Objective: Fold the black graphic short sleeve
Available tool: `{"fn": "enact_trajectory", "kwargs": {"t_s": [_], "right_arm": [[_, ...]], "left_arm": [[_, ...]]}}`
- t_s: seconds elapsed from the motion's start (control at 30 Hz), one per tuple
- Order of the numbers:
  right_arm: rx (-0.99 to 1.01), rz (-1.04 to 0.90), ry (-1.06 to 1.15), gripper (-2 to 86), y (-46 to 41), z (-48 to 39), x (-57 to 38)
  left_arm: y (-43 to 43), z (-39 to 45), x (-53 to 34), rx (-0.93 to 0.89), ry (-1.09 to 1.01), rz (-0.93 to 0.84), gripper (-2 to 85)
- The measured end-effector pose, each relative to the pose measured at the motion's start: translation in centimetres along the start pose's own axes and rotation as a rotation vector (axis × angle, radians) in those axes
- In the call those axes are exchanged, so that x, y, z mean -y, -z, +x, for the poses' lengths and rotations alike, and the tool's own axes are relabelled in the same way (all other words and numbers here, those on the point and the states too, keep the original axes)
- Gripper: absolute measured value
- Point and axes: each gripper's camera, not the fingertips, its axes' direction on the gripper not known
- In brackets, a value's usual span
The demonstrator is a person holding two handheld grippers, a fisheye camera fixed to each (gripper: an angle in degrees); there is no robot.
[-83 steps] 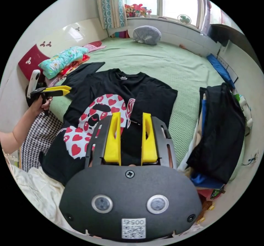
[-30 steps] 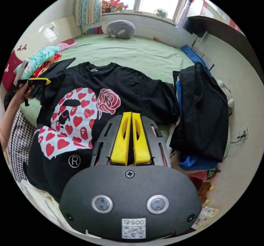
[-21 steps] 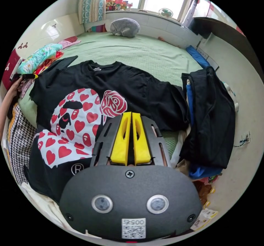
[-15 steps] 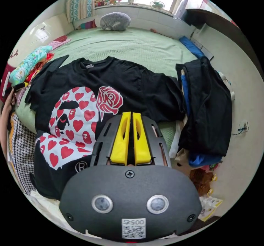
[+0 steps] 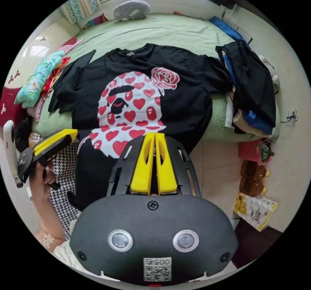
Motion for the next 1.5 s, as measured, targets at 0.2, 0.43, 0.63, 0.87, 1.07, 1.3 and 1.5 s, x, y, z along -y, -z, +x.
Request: {"fn": "enact_trajectory", "kwargs": {"t_s": [0.2, 0.43, 0.63, 0.87, 1.07, 1.3, 1.5], "right_arm": [[0.002, 0.015, 0.081, -1.1, -0.8, -3.7, -3.7], [-0.075, 0.028, 0.099, -1.2, -2.8, -5.6, -5.9], [-0.129, -0.002, 0.112, -1.3, -4.3, -6.9, -6.4], [-0.174, -0.016, 0.102, -1.3, -6.0, -8.1, -5.7], [-0.224, -0.040, 0.148, -1.4, -7.1, -9.4, -5.3], [-0.152, -0.107, 0.234, -1.4, -7.4, -8.5, -4.5], [-0.120, -0.105, 0.248, -1.4, -7.5, -8.0, -4.7]], "left_arm": [[0.2, 4.5, -3.8, 0.024, 0.065, -0.082, -0.7], [2.1, 8.5, -6.2, 0.081, 0.084, -0.052, -0.7], [2.9, 11.3, -5.5, 0.098, 0.078, -0.137, -0.6], [3.5, 15.5, -4.8, 0.214, 0.005, -0.158, -0.5], [3.9, 18.9, -4.5, 0.322, -0.032, -0.173, -0.4], [4.6, 20.9, -4.1, 0.340, -0.066, -0.198, -0.3], [5.3, 20.5, -3.6, 0.264, -0.019, -0.218, -0.4]]}}
